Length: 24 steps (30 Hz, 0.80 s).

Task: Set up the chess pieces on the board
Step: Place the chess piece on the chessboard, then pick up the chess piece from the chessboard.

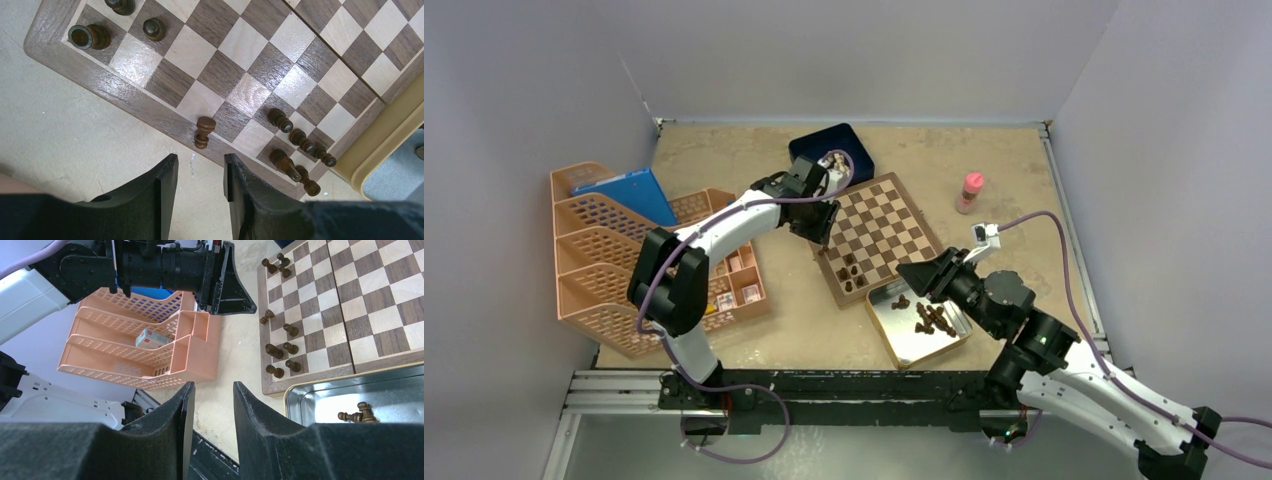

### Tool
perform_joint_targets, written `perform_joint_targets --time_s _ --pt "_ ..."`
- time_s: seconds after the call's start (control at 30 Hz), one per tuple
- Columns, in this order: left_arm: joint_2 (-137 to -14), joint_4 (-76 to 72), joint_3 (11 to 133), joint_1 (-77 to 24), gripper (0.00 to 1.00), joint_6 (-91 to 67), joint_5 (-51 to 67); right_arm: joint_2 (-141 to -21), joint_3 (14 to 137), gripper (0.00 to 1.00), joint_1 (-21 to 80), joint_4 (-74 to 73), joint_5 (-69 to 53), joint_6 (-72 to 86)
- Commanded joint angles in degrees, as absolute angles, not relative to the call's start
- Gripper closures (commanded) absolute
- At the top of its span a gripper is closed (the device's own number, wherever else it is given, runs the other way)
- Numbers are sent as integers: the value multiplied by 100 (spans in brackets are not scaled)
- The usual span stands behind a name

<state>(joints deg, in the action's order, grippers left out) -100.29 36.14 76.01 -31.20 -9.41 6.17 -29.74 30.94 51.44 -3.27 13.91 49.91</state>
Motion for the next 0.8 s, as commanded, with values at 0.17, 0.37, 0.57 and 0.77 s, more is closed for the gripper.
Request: perform_joint_targets --time_s 0.17,0.37,0.57,0.77 --pt "-10307 3374 7922 -3086 62 -825 788 -2979 3313 63 5164 -26 1354 4862" --pt "-10664 3438 8215 -3090 64 -869 722 -2978 3327 63 5168 -26 1367 4859" --pt "-10873 3442 8238 -3088 68 -871 712 -2942 3366 63 5168 -82 1432 4849" --pt "-11023 3445 8248 -3093 69 -828 738 -2922 3358 63 5168 -88 1450 4859"
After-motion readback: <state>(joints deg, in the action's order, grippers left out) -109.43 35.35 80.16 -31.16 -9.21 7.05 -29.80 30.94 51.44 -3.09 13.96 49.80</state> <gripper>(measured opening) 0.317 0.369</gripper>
